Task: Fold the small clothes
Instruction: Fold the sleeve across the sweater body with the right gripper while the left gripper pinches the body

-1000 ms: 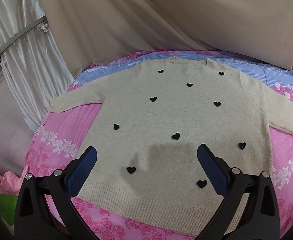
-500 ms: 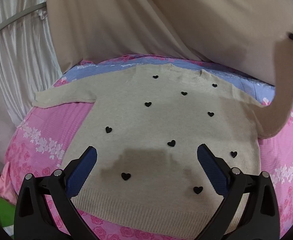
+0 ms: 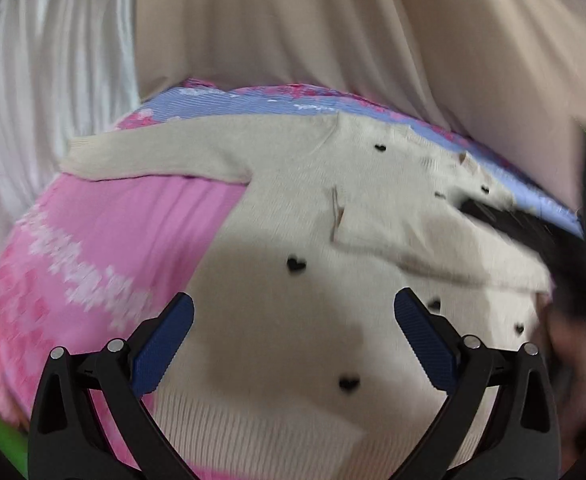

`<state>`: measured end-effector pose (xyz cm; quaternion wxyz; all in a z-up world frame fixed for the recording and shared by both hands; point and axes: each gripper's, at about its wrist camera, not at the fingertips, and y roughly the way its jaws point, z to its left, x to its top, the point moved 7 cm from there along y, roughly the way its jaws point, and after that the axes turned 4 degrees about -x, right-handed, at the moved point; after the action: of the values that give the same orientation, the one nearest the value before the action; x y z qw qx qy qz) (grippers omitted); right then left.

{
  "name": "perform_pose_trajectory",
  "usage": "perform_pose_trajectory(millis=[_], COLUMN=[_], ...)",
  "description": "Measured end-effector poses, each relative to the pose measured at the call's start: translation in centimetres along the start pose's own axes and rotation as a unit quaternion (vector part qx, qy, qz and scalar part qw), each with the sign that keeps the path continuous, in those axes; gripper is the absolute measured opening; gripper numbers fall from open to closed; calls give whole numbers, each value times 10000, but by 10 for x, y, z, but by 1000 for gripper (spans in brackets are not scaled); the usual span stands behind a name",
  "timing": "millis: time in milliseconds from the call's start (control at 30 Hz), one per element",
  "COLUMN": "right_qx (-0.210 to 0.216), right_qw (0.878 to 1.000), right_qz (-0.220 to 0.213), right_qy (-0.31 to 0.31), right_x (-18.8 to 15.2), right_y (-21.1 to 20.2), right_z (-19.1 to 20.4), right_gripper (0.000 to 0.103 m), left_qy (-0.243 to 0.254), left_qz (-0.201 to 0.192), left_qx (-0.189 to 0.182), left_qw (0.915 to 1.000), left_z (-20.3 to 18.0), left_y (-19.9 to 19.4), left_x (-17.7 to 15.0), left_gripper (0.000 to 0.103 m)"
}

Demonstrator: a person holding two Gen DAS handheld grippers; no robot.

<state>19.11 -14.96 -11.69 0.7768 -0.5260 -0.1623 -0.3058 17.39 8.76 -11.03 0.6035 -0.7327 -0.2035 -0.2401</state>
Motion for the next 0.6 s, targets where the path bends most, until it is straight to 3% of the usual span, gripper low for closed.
perform_pose_trajectory(millis=[133,267,367,400,433,467,600], right_qx=[-1295,-1958,-2232,-2218,-2212,-2208,-2165], right_qw=[9893,9749,9679,9677,9676,9677,9680], right_qz=[19,195,371,379,335,274,111], right_qy=[672,1041,1099,1138,1169,1183,1262], right_x=[-34,-53,-61,-63,-61,-59,-49], right_y=[-51,-63,-55,-55,-52,-50,-45], right_z=[-89,-152,-183,-194,-198,-201,-213], right_gripper=[47,49,50,50,50,50,50], left_qy=[26,-315,-805,-859,-864,-840,-583], left_qz=[306,1069,1367,1265,1170,1141,701], left_qx=[-466,-663,-933,-822,-827,-934,-1226], left_qw=[9984,9916,9829,9848,9859,9855,9883], left_z=[-9,-27,-41,-42,-45,-51,-66], left_y=[57,127,157,158,157,158,144], left_x=[32,32,27,31,36,42,89], left_gripper=[98,94,49,41,14,9,8])
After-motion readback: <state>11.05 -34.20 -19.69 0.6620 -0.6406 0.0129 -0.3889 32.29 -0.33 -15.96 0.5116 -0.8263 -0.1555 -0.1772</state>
